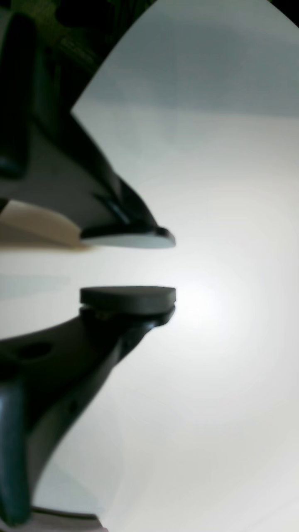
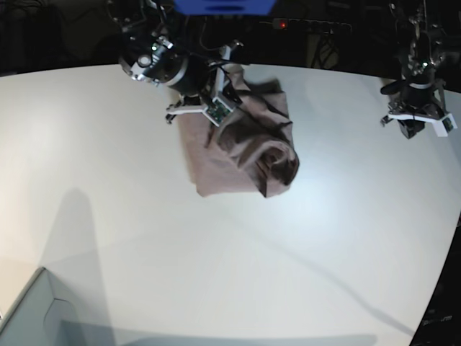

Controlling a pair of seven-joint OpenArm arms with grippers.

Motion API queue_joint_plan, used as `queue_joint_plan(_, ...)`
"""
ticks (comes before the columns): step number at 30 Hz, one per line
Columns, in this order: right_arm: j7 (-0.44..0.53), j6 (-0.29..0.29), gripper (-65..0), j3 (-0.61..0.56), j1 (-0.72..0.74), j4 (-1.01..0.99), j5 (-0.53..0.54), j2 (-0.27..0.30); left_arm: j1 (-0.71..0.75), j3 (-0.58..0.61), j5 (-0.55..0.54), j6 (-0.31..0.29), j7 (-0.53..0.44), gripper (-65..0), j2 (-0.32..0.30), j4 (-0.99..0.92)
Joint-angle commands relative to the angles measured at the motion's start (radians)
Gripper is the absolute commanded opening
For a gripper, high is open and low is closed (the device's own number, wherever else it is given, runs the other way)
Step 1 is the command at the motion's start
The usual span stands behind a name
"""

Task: Layout the t-shirt on the table in an organized manner, then fold the t-shirt properly
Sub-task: 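Grasp the shirt edge beside the fold with the right gripper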

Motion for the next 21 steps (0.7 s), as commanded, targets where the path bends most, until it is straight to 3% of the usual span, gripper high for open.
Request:
queue_joint_plan(1, 0.022, -0.006, -65.0, -0.002, 0.001, 0.032, 0.018, -0.006, 0.001, -0.008, 0.002, -0.005, -0.021, -49.8, -0.017, 0.014)
queue_joint_plan(11, 0.013, -0.009, -64.1, -0.081, -0.019, 0.041, 0.015, -0.006, 0.001, -0.008, 0.002, -0.005, -0.021, -49.8, -0.015, 0.012)
queue_joint_plan(18, 0.02, -0.009, -37.9, -0.088, -0.025, -0.046, 0.015, -0.006, -0.005, -0.008, 0.002, -0.005, -0.023, -49.8, -0.015, 0.012)
queue_joint_plan(21, 0.02, -0.009, -36.3, -0.088, -0.009, -0.085, 0.015, -0.006, -0.007, -0.008, 0.002, -0.005, -0.023, -49.8, -0.015, 0.012)
